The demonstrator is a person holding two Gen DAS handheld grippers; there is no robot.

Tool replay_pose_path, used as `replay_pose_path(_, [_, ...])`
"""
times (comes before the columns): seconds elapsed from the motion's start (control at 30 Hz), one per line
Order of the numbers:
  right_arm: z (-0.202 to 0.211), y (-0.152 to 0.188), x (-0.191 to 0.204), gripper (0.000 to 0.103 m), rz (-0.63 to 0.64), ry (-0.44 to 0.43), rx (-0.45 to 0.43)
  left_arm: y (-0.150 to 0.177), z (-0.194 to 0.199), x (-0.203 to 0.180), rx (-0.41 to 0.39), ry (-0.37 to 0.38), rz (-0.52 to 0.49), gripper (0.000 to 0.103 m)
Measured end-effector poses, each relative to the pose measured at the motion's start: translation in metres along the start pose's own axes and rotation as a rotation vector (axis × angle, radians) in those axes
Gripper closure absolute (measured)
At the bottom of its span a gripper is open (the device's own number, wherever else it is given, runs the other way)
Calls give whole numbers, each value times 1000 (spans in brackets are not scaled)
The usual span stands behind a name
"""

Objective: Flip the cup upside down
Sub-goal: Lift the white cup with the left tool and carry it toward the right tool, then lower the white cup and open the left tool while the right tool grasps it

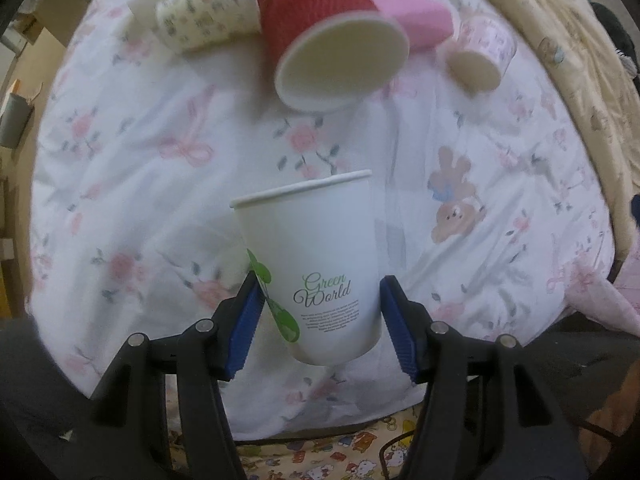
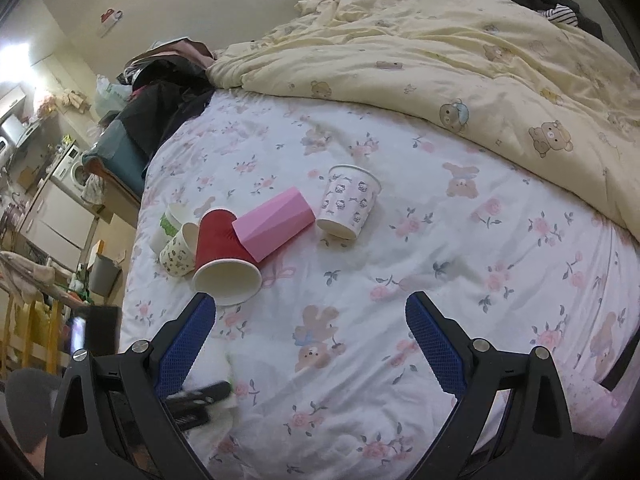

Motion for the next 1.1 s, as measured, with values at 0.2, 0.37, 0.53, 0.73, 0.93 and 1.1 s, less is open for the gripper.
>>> replay_pose_path(0.2, [0,-4,4,5,37,19,-14,-1,-6,1,7,-15,9,45])
replay_pose_path(0.37, [-2,-5,5,5,38,15,-11,-2,-9,0,7,-21,-8,40])
replay_pose_path(0.53, [-3,-5,6,5,41,17,-10,-5,-9,-10,-22,-50,-27,13])
replay_pose_path(0.73, [-6,-6,9,5,52,15,-10,-6,7,-10,-46,-47,-45,13])
replay_pose_path(0.93, [-9,-6,13,5,66,12,-7,-8,41,2,-105,-14,-41,13])
replay_pose_path(1.1, [-9,-3,17,5,80,16,-5,-16,74,28,-199,2,-29,13])
Point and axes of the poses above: each gripper's, at about its wrist camera, not at the fingertips, and z roughly against the way its jaws point, x to its left, y to its underside, the point moved 9 cm from there along -z, roughly the way its jaws point, and after that the axes turned 15 degrees about -y, right-handed, at the moved point
